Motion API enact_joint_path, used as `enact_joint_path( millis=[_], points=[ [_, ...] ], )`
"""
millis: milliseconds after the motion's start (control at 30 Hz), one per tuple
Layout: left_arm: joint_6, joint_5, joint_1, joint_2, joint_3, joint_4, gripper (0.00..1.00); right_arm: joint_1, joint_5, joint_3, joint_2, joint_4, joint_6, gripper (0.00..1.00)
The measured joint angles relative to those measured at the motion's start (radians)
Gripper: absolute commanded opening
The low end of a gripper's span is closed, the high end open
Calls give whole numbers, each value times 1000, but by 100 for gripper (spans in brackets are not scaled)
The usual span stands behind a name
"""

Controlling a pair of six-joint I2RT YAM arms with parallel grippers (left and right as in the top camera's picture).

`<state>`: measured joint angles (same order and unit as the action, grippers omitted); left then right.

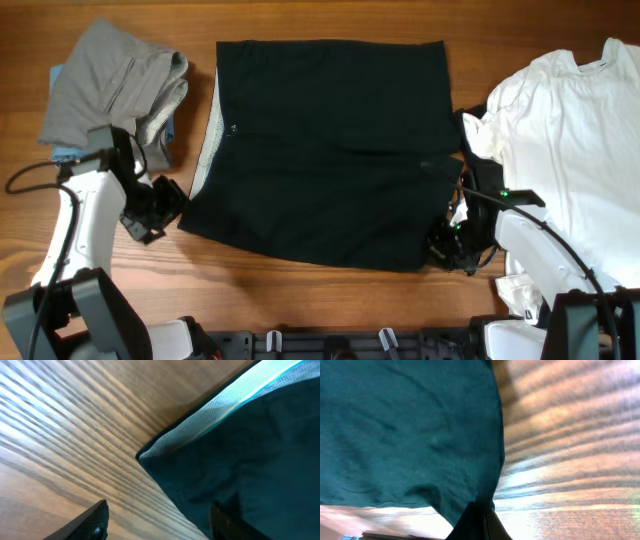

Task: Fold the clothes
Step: 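Grasp the bottom edge of the trousers with both grippers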

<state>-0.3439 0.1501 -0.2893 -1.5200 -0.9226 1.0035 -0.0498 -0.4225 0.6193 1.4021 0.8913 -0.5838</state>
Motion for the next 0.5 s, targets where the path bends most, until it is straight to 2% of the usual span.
enact_joint_path(
  millis=[267, 367, 500],
  points=[
    [-3, 5, 0, 0, 195, -233, 57, 0, 0, 4, 0, -3, 13, 4],
    [-8, 6, 0, 4, 215, -277, 45, 0, 0, 5, 0, -5, 14, 4],
    [-18, 9, 0, 3, 219, -321, 18, 0, 0, 5, 0, -11, 26, 4]
  ],
)
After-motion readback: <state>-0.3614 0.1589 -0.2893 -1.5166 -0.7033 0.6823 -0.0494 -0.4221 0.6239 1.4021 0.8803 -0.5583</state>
